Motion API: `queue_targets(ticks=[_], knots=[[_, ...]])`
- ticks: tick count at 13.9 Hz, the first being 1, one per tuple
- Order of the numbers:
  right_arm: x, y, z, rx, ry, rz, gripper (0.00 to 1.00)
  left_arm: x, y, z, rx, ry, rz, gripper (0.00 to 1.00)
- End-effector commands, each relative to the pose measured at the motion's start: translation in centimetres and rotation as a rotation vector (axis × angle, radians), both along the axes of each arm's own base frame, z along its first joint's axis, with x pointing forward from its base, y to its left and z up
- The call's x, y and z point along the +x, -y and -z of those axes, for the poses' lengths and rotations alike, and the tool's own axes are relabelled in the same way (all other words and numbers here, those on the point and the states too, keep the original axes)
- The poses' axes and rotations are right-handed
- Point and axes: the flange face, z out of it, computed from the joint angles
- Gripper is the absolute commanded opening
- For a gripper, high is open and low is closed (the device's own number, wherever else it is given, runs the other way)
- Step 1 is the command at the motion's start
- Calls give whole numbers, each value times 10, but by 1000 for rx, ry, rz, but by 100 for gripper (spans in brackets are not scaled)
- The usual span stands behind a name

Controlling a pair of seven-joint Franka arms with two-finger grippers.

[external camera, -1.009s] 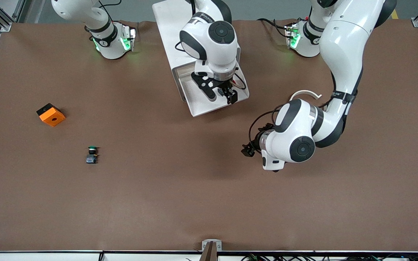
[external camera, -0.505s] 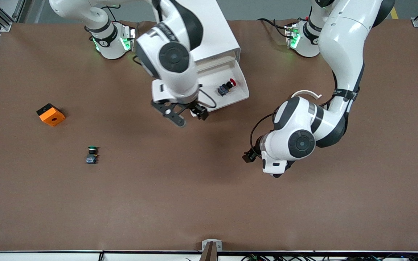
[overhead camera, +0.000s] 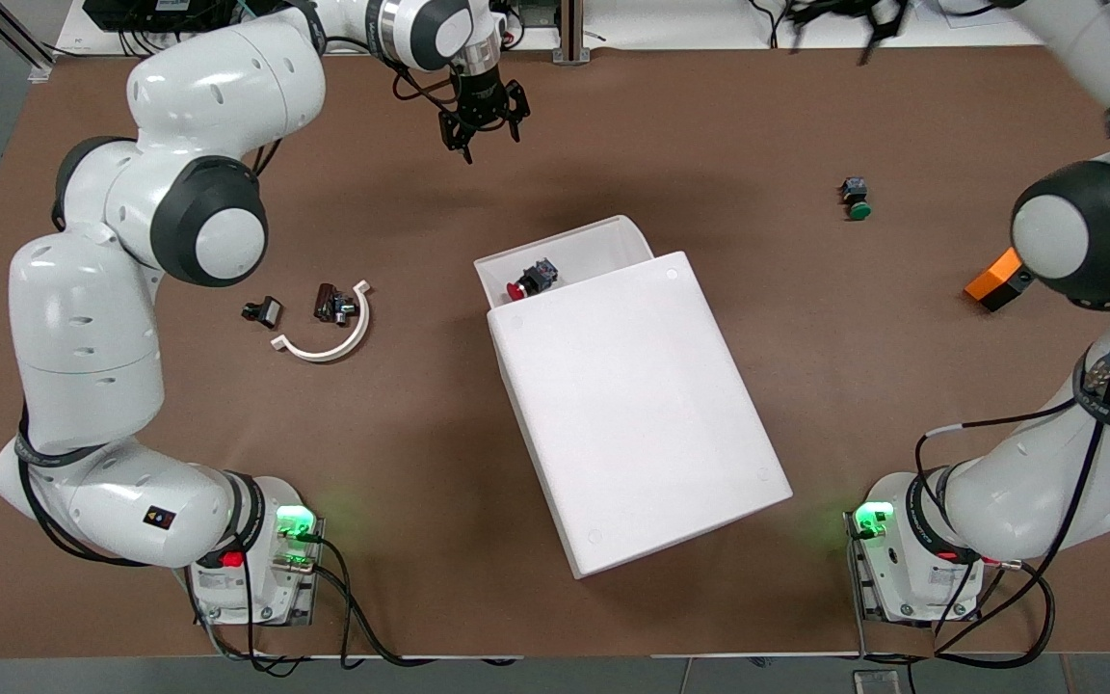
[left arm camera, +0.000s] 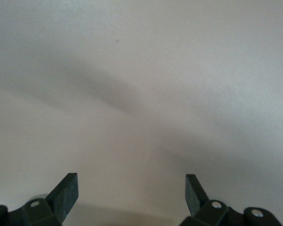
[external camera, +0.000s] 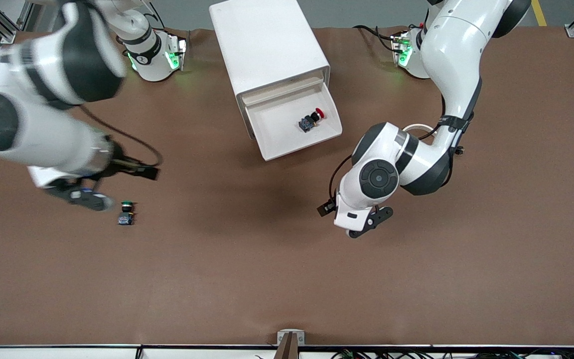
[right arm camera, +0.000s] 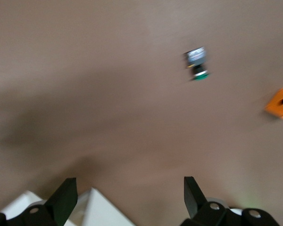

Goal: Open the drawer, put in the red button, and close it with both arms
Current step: 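Withdraw the right arm to rest while the left gripper moves to the drawer front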

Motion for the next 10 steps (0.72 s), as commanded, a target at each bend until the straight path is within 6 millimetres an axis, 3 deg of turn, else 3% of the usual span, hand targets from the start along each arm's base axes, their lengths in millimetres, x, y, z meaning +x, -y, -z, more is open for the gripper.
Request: queue_targets(ticks=[1,3,4,6,10], knots=[[-4,77,-20,45,-24,-111,100,-14,15,-2,6,13,70,100],[-7,124,-25,12,-24,-203,100,-30,33,2,12,3,105,100],[-9,138,-30,-7,-20,-241,100,-35,38,2,13,2,109,100],[-12,141,-34,-27,-26,-230,100,-53,56,6,21,-9,130,100],[-13,141,-37,-78,-26,-186,100,-76,75,5,41,-23,106,100]])
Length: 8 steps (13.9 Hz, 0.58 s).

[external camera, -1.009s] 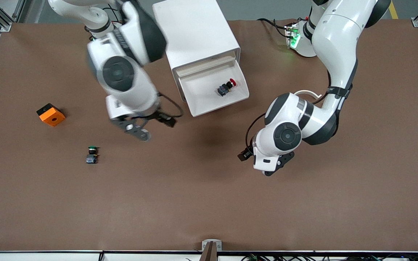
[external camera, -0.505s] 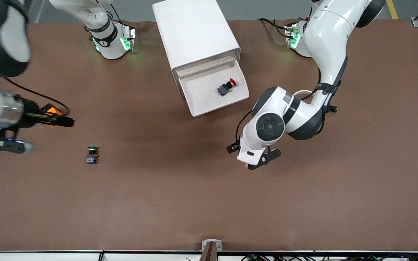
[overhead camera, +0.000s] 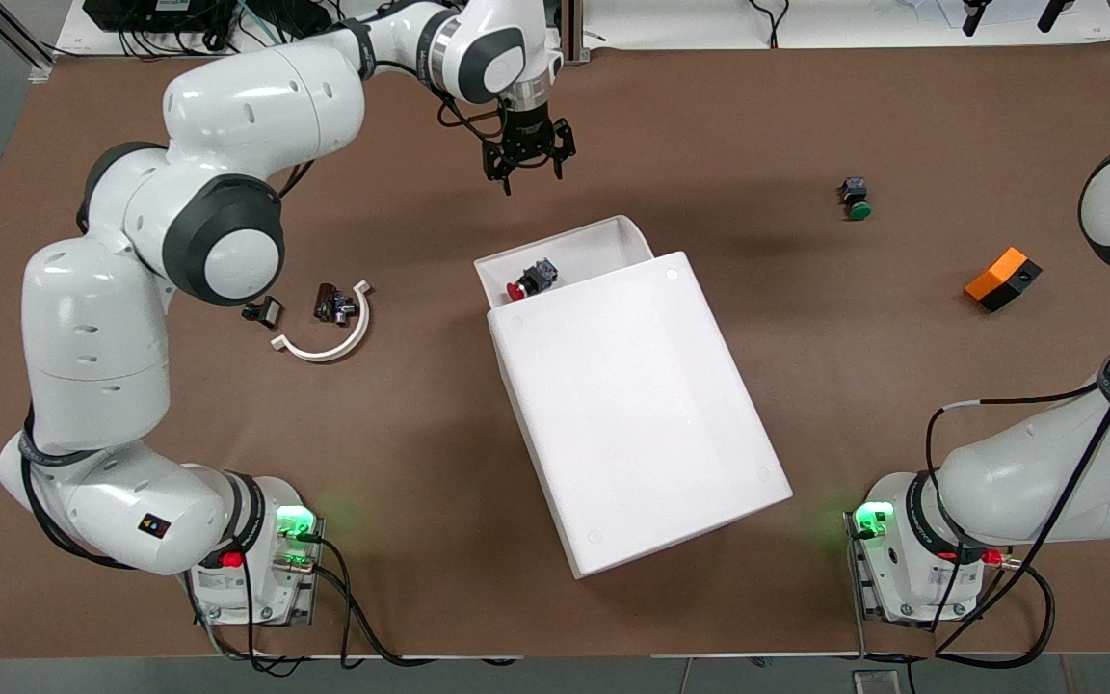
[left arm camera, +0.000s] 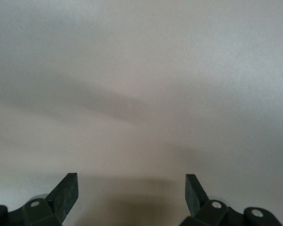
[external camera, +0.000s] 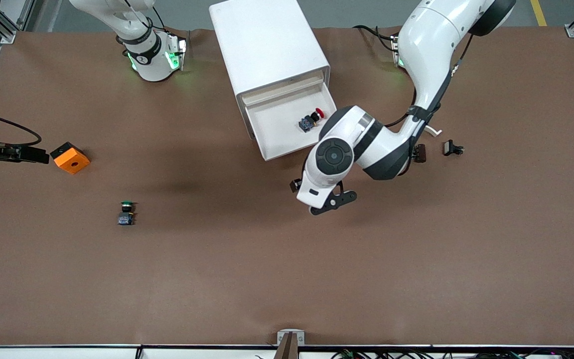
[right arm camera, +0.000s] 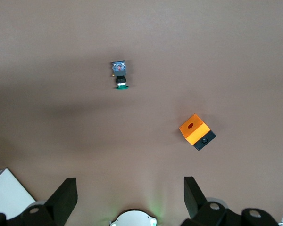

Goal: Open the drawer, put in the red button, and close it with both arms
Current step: 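Withdraw the right arm to rest while the left gripper moves to the drawer front, then push the drawer front with the left gripper into the cabinet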

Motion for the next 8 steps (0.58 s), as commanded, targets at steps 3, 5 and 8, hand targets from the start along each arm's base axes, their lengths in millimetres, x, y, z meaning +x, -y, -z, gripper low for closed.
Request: queue_targets(ticks=[3,5,8], knots=[[-4,-3,-19,-28,32,15,100,-37,11,-5,47,-4,26,100],[-14,-5,-44,-10,63,5,100,-48,13,-3,55,-16,47,100],[-31,-11,-80,39,138,-2,100,-57,22,-4,46,-23,68,100]])
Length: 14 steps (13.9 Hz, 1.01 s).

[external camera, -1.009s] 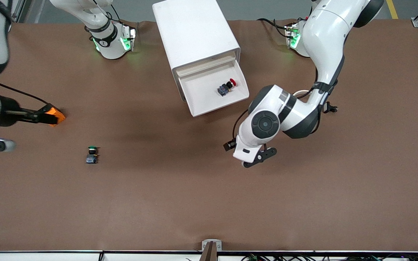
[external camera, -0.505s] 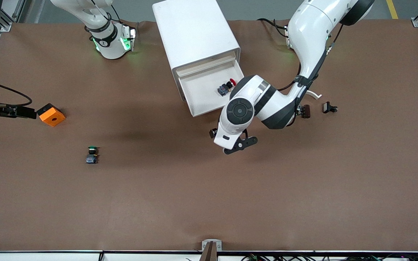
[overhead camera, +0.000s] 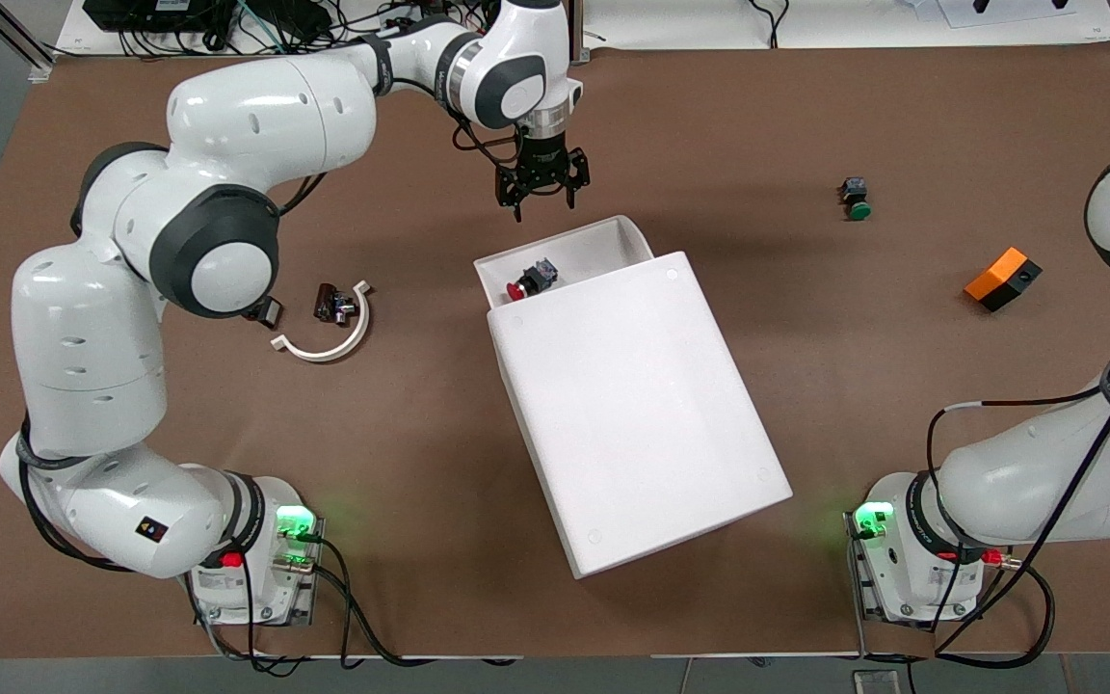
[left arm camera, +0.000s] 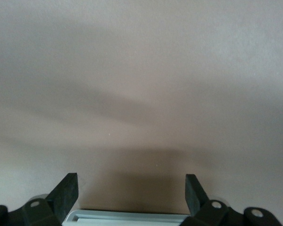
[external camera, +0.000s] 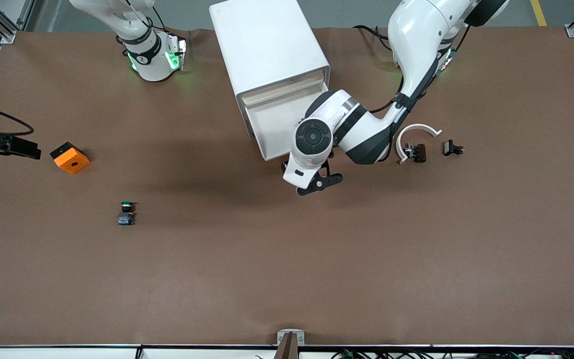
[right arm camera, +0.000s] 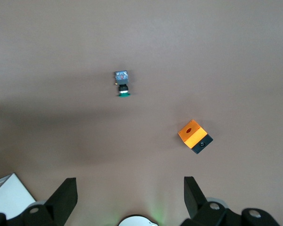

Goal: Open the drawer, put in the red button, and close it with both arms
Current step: 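Push the drawer front with the left gripper into the cabinet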

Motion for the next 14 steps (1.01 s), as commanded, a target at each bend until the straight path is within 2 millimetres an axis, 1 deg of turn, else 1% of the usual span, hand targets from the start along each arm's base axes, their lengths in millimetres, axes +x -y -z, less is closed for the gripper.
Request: queue_targets(ticks=[1,2,3,4,5,7,10,11,13,14], knots=[[-20,-6,-41,54,89,-1,100,-16,2,-5,19,7,26,100],[-27,-2,-49,63,93,12,100,-20,3,-1,25,0,41,100],[-36,13,-48,81,75,34,100,-22,4,0,23,0,63,100],[-48,22,-45,110,67,48,100,-22,4,0,11,0,109,100],[-56,25,-43,120,86,52,100,-21,4,0,-1,3,177,100],[-67,23,-43,121,103,42,100,-18,2,-1,-14,25,266,100],[-70,19,-44,118,93,34,100,-21,11,-5,-47,38,266,100],[-76,17,-51,117,106,31,100,-21,13,-5,-65,46,251,100],[-77,17,-53,116,111,30,100,-24,17,-1,-111,35,218,100],[-77,12,-54,115,110,23,100,-26,18,1,-118,26,213,100]])
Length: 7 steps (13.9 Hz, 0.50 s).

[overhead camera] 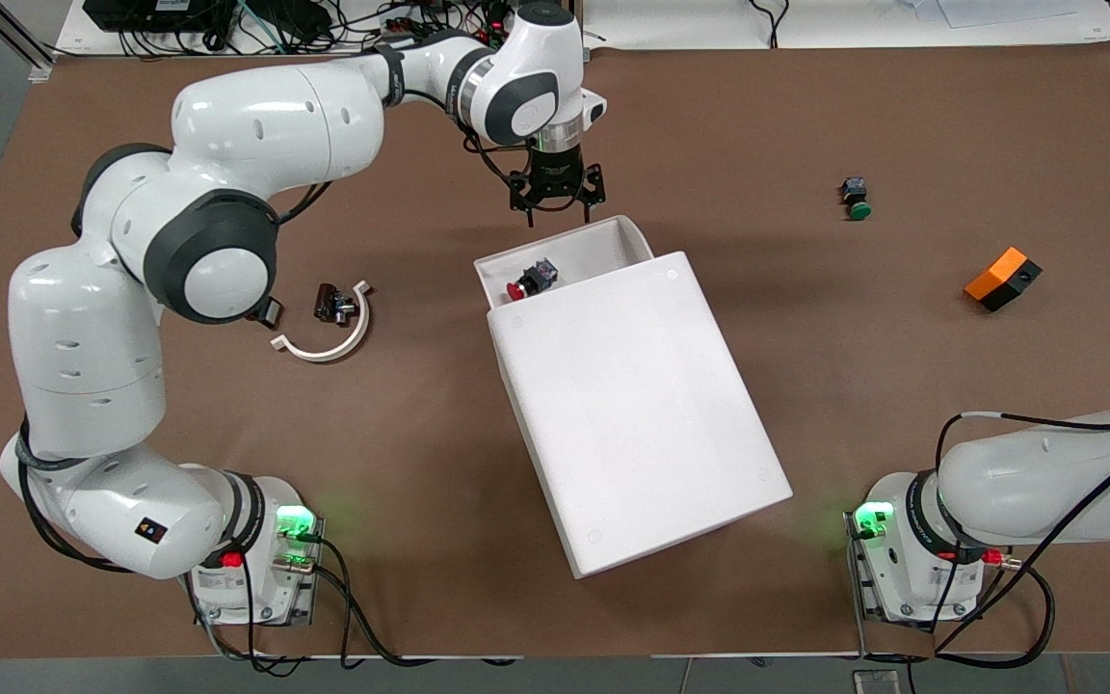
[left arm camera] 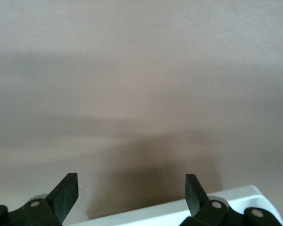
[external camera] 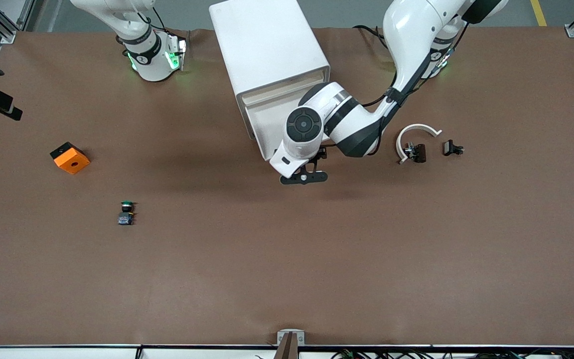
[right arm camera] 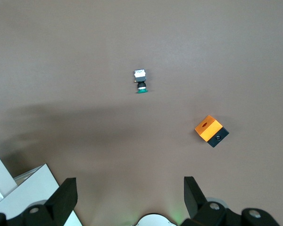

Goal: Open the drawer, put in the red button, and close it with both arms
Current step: 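Push the drawer front with the left gripper into the cabinet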

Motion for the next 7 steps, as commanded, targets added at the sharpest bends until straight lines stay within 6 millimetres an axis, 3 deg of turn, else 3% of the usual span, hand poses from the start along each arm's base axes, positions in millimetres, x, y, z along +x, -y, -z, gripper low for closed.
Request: queue_targets(ticks=[1,4,7], knots=[[-10,-10,-3,2,8,-19,100,-10,-1,0,-26,-21,-29,100],[-12,-4,-2,-21,4,-15,100,-18,0,6,-14,-44,-54,100],[-11,7,-3,-39,24,-119,100,-29,2,7,-19,-83,-96,100]])
